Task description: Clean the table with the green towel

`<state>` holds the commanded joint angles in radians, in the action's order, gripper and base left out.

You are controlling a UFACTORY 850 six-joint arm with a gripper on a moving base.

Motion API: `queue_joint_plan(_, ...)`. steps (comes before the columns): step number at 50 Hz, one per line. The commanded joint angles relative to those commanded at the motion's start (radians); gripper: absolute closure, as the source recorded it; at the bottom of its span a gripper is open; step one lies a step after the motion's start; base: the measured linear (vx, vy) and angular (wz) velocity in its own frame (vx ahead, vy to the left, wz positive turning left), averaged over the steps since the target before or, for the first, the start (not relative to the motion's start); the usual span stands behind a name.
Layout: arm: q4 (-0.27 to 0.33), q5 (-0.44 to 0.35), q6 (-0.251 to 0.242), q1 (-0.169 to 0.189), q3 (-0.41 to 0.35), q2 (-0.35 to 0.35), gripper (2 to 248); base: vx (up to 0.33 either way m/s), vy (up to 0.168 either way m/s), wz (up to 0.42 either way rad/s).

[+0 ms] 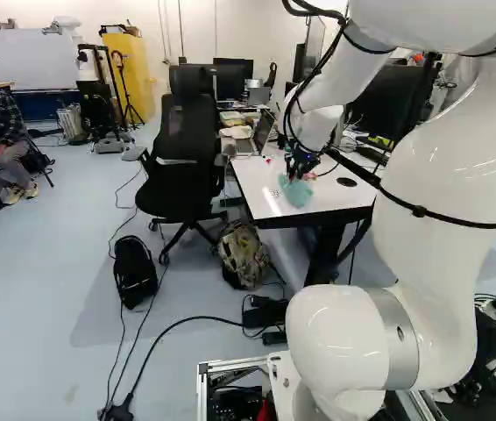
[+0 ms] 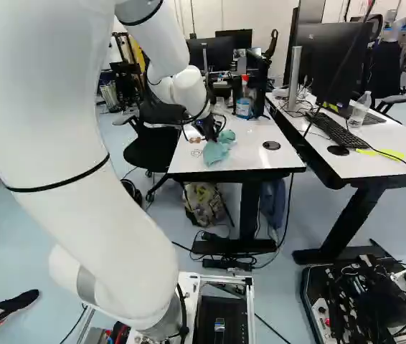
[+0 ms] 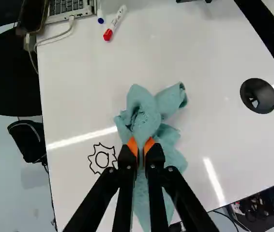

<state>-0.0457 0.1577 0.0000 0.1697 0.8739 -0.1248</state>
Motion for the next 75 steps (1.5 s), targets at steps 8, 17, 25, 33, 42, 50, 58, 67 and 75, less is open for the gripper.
queue_joint_plan(8, 0.000, 0.000, 0.000, -0.018, 0.015, -0.014, 214, 0.000, 0.000, 0.000)
queue_joint_plan(17, 0.000, 0.000, 0.000, -0.029, 0.020, -0.018, 214, 0.000, 0.000, 0.000)
queue_joint_plan(25, 0.000, 0.000, 0.000, -0.029, 0.020, -0.018, 214, 0.000, 0.000, 0.000)
queue_joint_plan(33, 0.000, 0.000, 0.000, -0.029, 0.023, -0.034, 214, 0.000, 0.000, 0.000)
queue_joint_plan(42, 0.000, 0.000, 0.000, -0.029, 0.028, -0.060, 214, 0.000, 0.000, 0.000)
queue_joint_plan(50, 0.000, 0.000, 0.000, -0.029, 0.029, -0.066, 214, 0.000, 0.000, 0.000)
queue_joint_plan(58, 0.000, 0.000, 0.000, -0.029, 0.029, -0.066, 214, 0.000, 0.000, 0.000)
queue_joint_plan(67, 0.000, 0.003, 0.000, -0.029, 0.029, -0.066, 214, 0.000, 0.000, 0.000)
queue_joint_plan(75, 0.000, 0.015, 0.000, -0.029, 0.029, -0.066, 214, 0.000, 0.000, 0.000)
